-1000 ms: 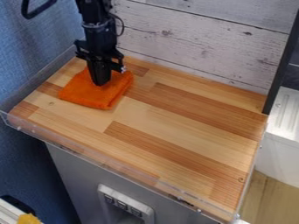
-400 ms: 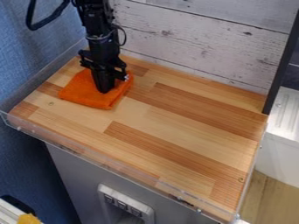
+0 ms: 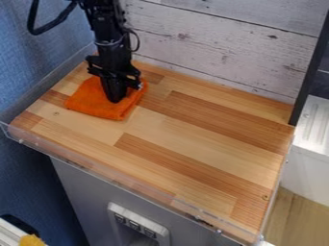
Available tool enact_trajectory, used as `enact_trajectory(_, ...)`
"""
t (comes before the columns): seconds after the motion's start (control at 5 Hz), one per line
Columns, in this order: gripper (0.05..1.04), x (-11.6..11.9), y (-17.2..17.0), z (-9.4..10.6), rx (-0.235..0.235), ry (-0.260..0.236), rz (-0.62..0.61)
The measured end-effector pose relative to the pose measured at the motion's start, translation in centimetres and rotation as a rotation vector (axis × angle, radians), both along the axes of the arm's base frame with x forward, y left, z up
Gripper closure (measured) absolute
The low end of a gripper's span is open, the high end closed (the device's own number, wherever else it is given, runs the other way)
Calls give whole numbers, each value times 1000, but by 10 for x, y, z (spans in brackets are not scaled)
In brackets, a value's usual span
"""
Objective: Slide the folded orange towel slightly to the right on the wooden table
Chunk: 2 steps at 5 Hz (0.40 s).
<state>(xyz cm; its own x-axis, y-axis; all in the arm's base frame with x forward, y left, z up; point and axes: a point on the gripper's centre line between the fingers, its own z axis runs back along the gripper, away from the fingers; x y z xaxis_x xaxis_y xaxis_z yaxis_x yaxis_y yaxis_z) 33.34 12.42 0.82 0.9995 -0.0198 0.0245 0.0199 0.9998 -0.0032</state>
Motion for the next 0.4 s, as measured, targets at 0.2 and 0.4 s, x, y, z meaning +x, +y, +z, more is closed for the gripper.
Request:
enact_trajectory(0.2,1025,2,-5,0,6,-4,1)
enact_trajectory(0.4,999,1,-6,0,6,-4,10)
